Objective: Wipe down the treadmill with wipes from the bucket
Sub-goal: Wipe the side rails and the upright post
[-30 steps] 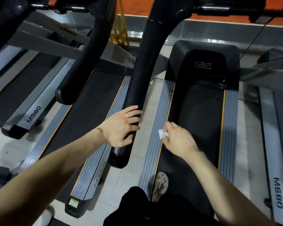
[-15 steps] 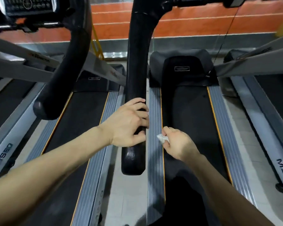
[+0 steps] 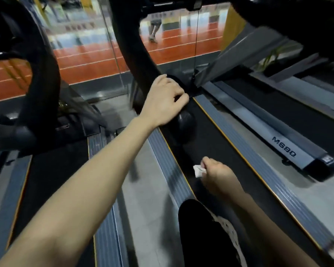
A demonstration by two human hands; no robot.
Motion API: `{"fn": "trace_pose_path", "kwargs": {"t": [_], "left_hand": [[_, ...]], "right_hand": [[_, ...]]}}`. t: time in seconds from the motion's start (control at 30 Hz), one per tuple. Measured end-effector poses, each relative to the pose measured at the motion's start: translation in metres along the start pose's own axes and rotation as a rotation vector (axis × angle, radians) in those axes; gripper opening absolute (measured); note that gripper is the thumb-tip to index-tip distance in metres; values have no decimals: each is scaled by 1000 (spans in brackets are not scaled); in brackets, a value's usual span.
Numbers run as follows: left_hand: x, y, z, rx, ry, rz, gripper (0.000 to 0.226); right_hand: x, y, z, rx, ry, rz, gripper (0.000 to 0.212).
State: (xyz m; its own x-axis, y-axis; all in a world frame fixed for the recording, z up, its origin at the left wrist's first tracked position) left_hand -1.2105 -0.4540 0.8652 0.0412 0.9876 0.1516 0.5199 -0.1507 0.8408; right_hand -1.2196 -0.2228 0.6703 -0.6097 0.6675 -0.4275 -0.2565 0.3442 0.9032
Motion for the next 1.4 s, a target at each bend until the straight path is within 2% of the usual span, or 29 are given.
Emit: {"fn": "trace_pose_path", "kwargs": {"t": [0.13, 0.3, 0.47, 0.6, 0.73, 0.8, 0.87, 0.97, 1.03, 1.1, 1.17, 1.23, 1.33, 1.4], "left_hand": [[4, -1, 18, 113, -46, 85, 27], [-2, -6, 17, 198, -73, 153, 30], [3, -10, 21, 323, -55, 217, 34], [11, -21, 48, 448, 38, 332, 38], [44, -38, 112, 436, 123, 368, 51], [63, -61, 163, 337, 215, 391, 68], [81, -101, 219, 97, 220, 380, 73], [108, -174, 290, -389, 18, 226, 49], [126, -212, 315, -612, -55, 180, 39], [143, -244, 321, -739, -136, 167, 42], [156, -274, 318, -826, -251, 131, 47], [161, -308, 314, -860, -351, 127, 47], [162, -365, 323, -929, -504, 94, 54], [160, -402, 342, -1010, -632, 28, 53]], "right_hand": [[-13, -5, 43, 48, 56, 50, 12], [-3, -19, 69, 87, -57, 15, 21], [26, -33, 94, 112, -150, 24, 20], [50, -45, 140, 172, -173, 16, 16], [79, -59, 191, 203, -229, 14, 14], [92, -69, 212, 198, -281, -13, 12], [100, -80, 230, 207, -304, -26, 12], [108, -97, 255, 227, -377, -66, 10], [116, -113, 272, 210, -467, -80, 17], [130, -132, 288, 223, -585, -121, 26], [141, -155, 306, 257, -735, -163, 21], [144, -178, 324, 313, -887, -210, 17], [145, -219, 348, 483, -1085, -325, 21], [148, -256, 363, 512, -1262, -397, 25]]}}
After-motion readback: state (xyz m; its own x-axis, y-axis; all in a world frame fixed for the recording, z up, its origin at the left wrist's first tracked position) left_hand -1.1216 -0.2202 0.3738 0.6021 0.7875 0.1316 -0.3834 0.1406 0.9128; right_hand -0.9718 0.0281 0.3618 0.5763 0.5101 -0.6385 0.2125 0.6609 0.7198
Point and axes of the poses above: each hand's wrist, its own z-axis away from the middle knuckle, its own y-axis out of the back of the hand, x = y × z, the point moved 4 cm from there along -z, towards the middle knuckle, and after that the axes turned 3 degrees about -y, right-handed, at the moved point
